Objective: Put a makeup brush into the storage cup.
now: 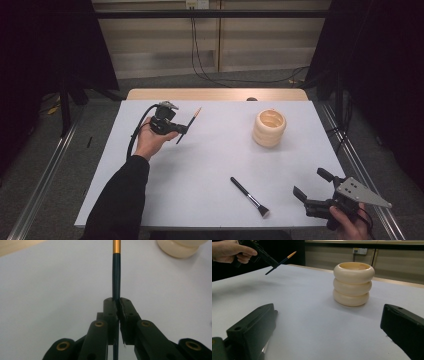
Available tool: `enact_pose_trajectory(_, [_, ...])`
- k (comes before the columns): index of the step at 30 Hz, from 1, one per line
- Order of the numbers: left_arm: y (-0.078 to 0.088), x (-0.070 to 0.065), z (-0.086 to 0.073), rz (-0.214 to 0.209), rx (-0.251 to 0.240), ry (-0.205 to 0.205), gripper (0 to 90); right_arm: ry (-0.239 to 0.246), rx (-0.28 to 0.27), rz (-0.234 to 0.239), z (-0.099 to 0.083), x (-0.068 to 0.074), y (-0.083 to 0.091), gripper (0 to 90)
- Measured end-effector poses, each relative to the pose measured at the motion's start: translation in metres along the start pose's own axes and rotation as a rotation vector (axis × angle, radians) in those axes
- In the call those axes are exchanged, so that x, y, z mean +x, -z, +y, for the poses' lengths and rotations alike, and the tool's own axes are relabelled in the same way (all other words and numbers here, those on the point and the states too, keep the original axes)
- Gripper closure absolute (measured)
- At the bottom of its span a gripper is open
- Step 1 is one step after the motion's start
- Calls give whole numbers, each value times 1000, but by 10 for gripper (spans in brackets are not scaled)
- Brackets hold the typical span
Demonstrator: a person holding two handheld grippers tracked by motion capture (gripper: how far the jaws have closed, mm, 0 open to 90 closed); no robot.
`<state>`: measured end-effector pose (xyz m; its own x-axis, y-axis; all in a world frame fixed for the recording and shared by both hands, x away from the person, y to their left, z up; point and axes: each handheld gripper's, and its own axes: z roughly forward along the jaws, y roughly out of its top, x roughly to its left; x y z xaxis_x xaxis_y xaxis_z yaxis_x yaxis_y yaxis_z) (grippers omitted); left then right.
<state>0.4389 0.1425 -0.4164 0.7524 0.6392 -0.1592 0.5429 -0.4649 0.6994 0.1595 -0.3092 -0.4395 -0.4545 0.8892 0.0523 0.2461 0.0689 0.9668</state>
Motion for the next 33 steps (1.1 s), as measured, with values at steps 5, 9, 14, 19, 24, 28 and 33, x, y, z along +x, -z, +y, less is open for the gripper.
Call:
enact_pose_trajectory(5, [3, 0, -3, 7, -68, 11, 845, 3, -2, -2, 0, 0, 0, 0])
enact_pose_trajectory(9, [6, -2, -4, 18, -114, 3, 844, 0, -1, 0, 0, 0, 0, 0])
enact_pose_trajectory(14, [9, -4, -5, 5, -152, -17, 844, 0, -4, -1, 0, 0, 0, 0])
enact_pose_trajectory(19, [10, -5, -9, 4, -224, -10, 844, -1, -4, -2, 0, 0, 0, 0])
enact_pose_trajectory(24, [13, -5, -10, 6, -276, 2, 844, -2, -3, -3, 0, 0, 0, 0])
enact_pose_trajectory(28, [15, -5, -11, 13, -314, -1, 845, -2, -5, -2, 0, 0, 0, 0])
enact_pose_trajectory(33, [14, -5, -13, 3, -329, -1, 844, -3, -5, -3, 0, 0, 0, 0])
